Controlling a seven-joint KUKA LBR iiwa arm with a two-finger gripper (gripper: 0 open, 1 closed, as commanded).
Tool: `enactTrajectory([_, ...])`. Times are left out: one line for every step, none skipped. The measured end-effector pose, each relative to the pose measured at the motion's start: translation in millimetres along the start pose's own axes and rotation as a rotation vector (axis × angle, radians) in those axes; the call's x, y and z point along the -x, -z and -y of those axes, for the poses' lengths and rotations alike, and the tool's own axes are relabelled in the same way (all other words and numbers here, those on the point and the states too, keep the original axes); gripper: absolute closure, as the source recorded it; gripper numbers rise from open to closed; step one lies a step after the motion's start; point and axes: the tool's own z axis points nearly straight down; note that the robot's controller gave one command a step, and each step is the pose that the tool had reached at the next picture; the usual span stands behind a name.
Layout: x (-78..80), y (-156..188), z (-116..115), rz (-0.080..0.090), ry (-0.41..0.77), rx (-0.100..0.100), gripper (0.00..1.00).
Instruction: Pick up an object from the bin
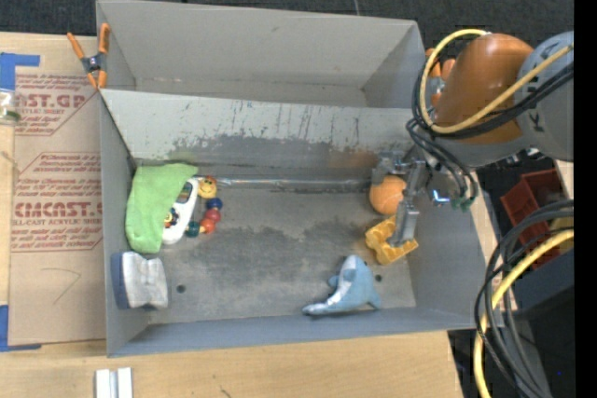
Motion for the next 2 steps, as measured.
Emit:
enactTrajectory([1.8, 4.8, -0.3, 0.007, 0.001, -0.001, 0.0])
enactTrajectory([-5.8, -8.7, 13.4, 0.01, 0.105, 0.0, 0.0])
